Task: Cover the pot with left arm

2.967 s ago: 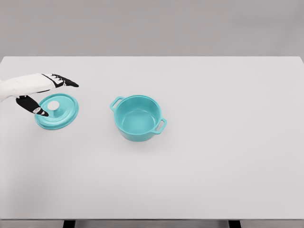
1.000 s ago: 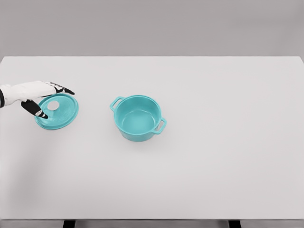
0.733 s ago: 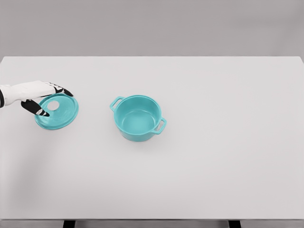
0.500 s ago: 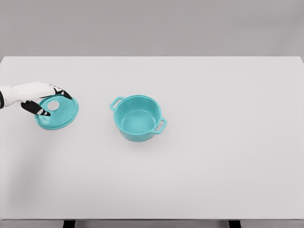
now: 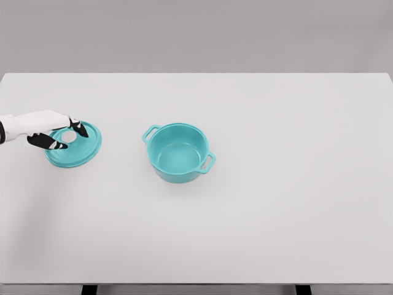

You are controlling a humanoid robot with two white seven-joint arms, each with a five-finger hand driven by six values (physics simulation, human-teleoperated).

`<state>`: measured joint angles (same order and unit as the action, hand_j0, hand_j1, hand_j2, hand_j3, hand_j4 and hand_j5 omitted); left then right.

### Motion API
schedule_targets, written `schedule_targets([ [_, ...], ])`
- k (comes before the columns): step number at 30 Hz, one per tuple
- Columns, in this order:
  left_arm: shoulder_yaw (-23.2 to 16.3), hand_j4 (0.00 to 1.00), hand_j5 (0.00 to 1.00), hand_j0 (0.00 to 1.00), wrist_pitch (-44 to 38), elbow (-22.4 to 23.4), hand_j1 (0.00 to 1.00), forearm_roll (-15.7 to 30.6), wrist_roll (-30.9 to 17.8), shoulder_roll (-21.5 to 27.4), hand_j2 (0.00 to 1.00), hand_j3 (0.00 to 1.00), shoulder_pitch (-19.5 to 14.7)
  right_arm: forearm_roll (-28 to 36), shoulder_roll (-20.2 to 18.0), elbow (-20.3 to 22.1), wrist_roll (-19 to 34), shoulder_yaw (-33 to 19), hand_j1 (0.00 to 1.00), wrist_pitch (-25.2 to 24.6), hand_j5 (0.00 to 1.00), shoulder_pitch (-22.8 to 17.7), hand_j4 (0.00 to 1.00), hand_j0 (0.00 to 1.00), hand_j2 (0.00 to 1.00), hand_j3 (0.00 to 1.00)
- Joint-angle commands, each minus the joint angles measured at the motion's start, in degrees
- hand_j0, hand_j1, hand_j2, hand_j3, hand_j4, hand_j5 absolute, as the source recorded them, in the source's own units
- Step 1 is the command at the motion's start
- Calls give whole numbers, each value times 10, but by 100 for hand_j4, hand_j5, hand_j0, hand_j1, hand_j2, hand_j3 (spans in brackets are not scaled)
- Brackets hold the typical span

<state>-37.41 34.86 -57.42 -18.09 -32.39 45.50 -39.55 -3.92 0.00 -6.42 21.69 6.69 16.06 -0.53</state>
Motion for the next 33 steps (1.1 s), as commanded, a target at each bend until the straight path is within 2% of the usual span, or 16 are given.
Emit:
schedule_targets([
  [1,-3,60,60,60,1,0,60,0,-1,1,60,60,1,0,0,0,0,0,100,0,100,0,100,100,100,100],
  [14,-1,55,55,55,1,-12,55,2,-3,3,55,55,4,0,0,0,0,0,100,0,100,0,100,100,100,100],
  [20,-1,55,55,55,1,-88,55,13,-4,25,55,55,3,0,0,0,0,0,100,0,100,0,100,100,100,100],
  [33,-1,55,55,55,1,-176,55,32,-4,52,55,55,3,0,0,0,0,0,100,0,100,0,100,100,100,100],
])
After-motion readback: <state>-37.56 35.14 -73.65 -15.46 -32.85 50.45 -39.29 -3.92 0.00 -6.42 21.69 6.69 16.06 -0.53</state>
